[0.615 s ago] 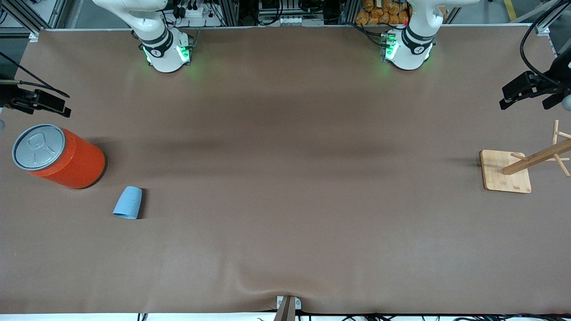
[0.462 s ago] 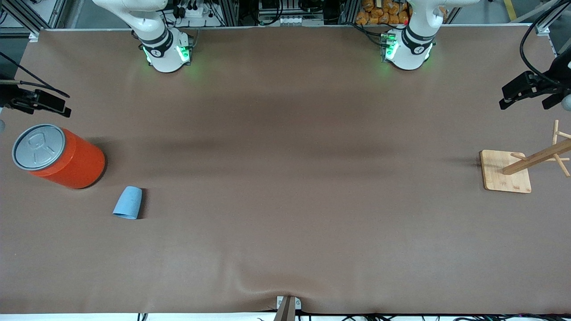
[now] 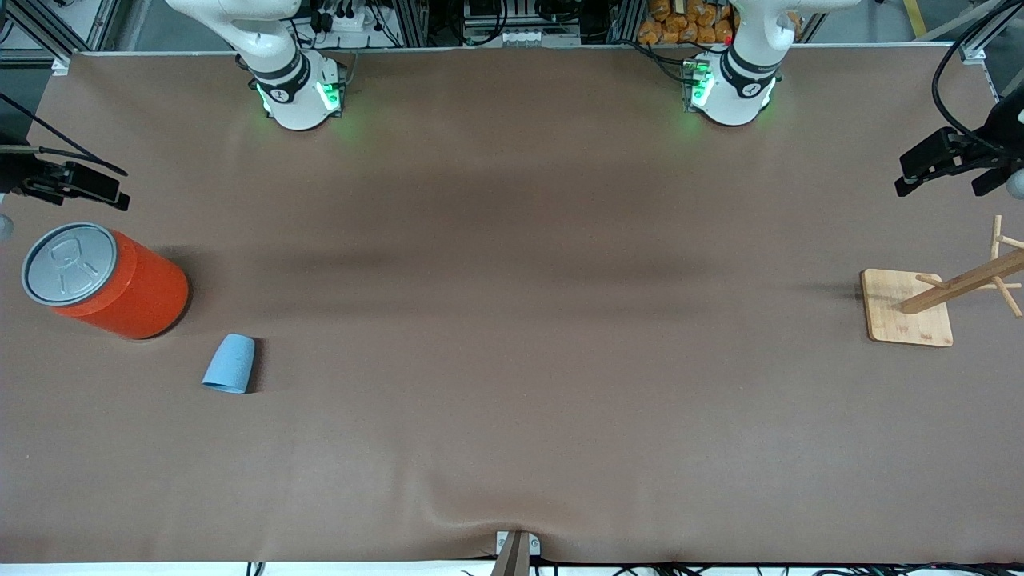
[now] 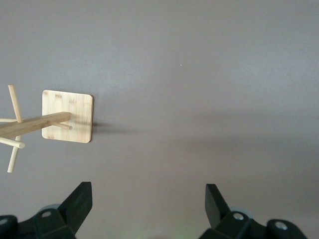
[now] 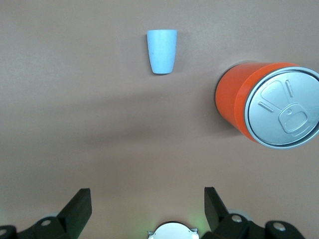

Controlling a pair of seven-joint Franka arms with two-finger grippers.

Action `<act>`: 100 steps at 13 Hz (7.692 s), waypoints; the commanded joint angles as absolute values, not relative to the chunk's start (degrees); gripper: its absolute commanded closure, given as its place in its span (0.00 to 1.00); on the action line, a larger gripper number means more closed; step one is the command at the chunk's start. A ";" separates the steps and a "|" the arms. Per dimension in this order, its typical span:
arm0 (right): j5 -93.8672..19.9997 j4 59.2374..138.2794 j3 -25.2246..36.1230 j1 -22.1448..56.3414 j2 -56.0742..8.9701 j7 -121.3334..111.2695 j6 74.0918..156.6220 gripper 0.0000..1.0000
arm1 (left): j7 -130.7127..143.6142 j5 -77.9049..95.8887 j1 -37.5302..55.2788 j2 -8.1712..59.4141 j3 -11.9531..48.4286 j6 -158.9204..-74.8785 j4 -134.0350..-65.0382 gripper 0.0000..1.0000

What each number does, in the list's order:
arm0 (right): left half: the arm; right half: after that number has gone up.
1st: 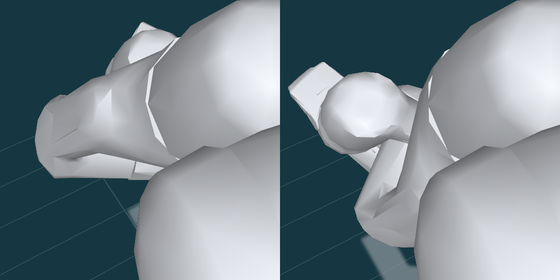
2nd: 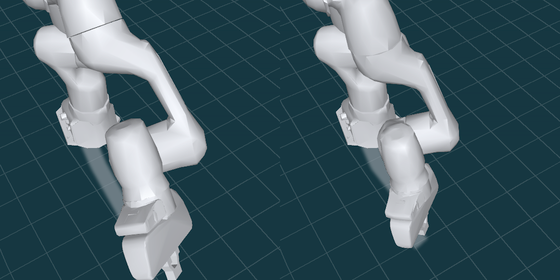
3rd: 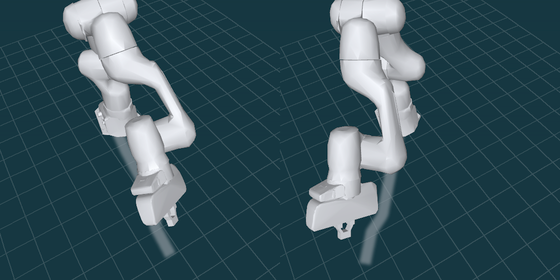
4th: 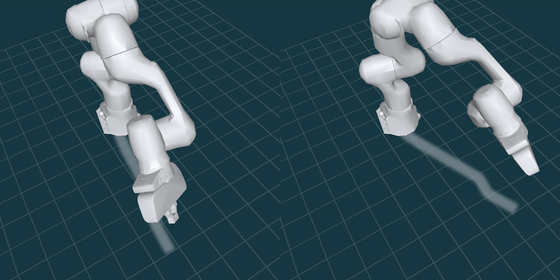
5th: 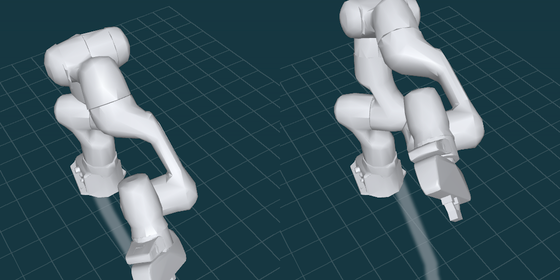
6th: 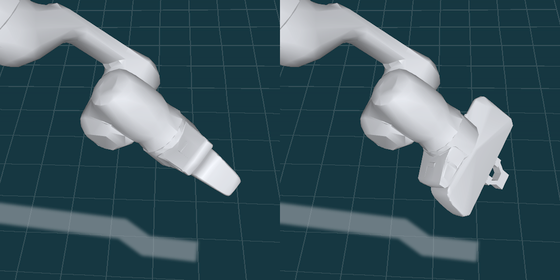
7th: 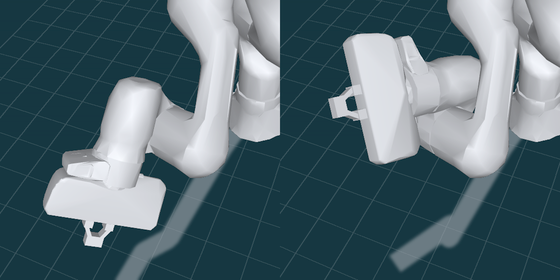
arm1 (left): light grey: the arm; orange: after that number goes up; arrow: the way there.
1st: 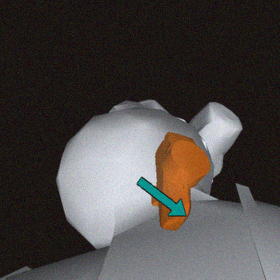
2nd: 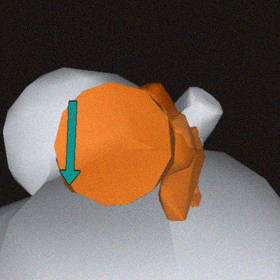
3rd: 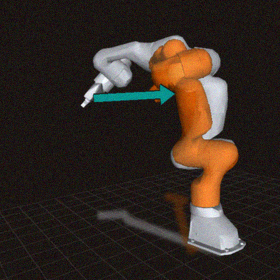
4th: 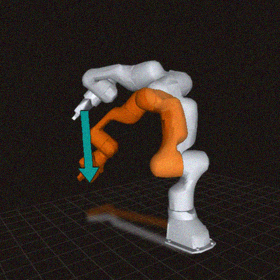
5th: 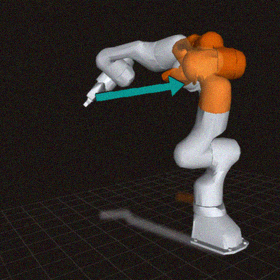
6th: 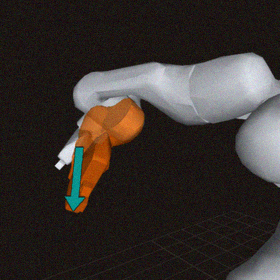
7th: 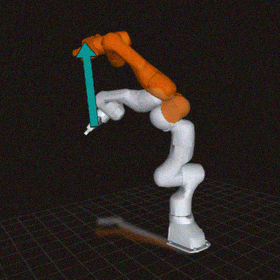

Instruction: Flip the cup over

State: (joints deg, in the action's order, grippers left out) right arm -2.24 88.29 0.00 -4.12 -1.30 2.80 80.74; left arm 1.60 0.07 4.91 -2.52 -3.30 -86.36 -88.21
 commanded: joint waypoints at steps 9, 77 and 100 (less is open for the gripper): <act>1.05 88.68 0.00 -5.53 -18.00 3.08 96.31 0.00 | 1.58 0.97 4.57 -2.29 -2.90 -85.43 -87.72 0.00; 10.28 86.04 -5.20 27.52 -25.59 -16.23 109.87 0.00 | 0.97 25.57 7.29 14.40 -1.85 -93.93 -87.36 0.00; 0.18 91.67 0.00 0.44 -0.26 0.44 87.37 0.00 | -15.64 73.80 24.34 41.39 4.04 -124.62 -93.52 0.00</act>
State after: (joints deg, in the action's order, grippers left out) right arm 0.89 89.85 1.00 1.97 -2.27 -0.30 87.54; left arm -13.63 69.85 22.55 40.23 4.31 -122.59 -93.92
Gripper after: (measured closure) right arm 0.000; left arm 0.000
